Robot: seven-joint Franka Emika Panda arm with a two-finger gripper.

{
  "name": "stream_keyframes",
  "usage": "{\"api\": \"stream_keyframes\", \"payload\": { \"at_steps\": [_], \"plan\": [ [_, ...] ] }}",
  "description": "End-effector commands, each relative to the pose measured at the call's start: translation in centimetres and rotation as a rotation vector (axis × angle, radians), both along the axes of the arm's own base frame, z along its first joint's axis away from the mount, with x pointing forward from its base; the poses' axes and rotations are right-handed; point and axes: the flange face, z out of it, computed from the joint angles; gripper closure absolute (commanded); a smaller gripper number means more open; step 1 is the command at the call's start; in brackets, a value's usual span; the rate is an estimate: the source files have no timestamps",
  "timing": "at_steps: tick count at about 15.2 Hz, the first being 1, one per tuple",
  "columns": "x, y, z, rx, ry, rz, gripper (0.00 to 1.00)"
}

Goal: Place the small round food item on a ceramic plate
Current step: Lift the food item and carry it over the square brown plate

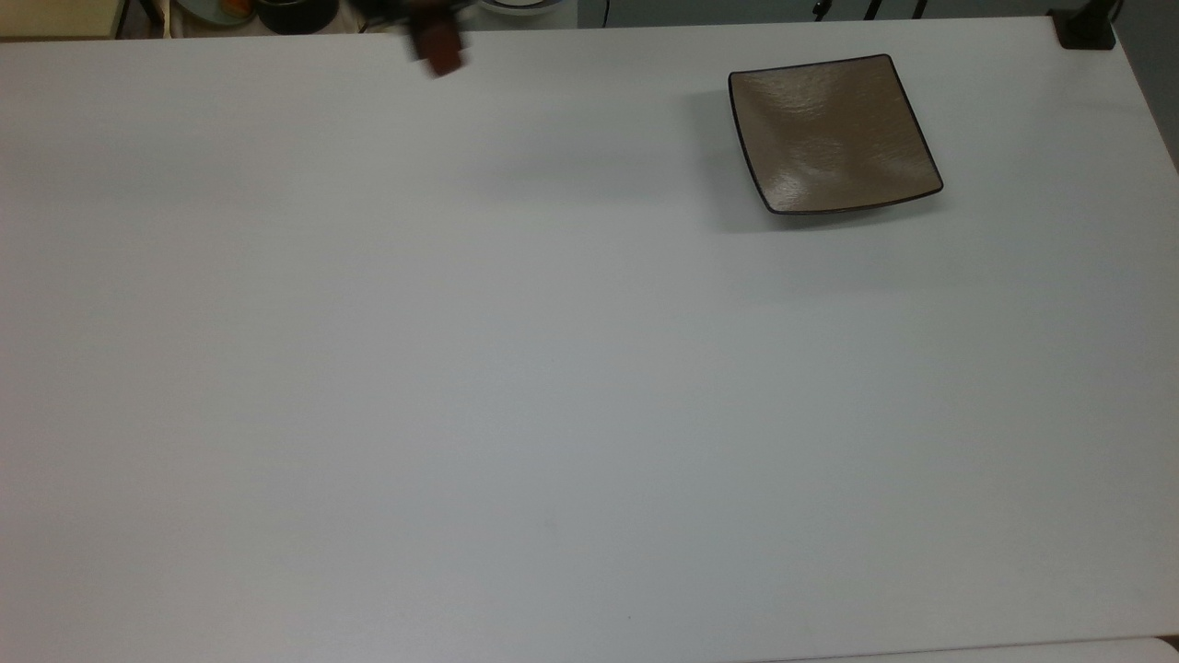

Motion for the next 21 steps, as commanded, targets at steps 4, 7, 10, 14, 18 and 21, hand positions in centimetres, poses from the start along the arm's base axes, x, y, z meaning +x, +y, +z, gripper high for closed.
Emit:
{"api": "stream_keyframes", "payload": {
  "at_steps": [4, 7, 10, 14, 18, 21],
  "plan": [
    [-6.9, 17.2, -1.9, 0.012, 0.069, -0.076, 0.64],
    [-9.6, 24.5, -4.5, -0.008, 0.084, -0.097, 0.64],
    [-11.7, 30.8, -8.3, -0.027, 0.07, -0.129, 0.64],
    [-13.3, 36.3, -14.7, -0.049, 0.038, -0.14, 0.64],
    [-14.2, 38.9, -20.5, -0.081, -0.004, -0.165, 0.64],
    [-14.5, 39.6, -23.8, -0.07, -0.04, -0.165, 0.64]
  ]
}}
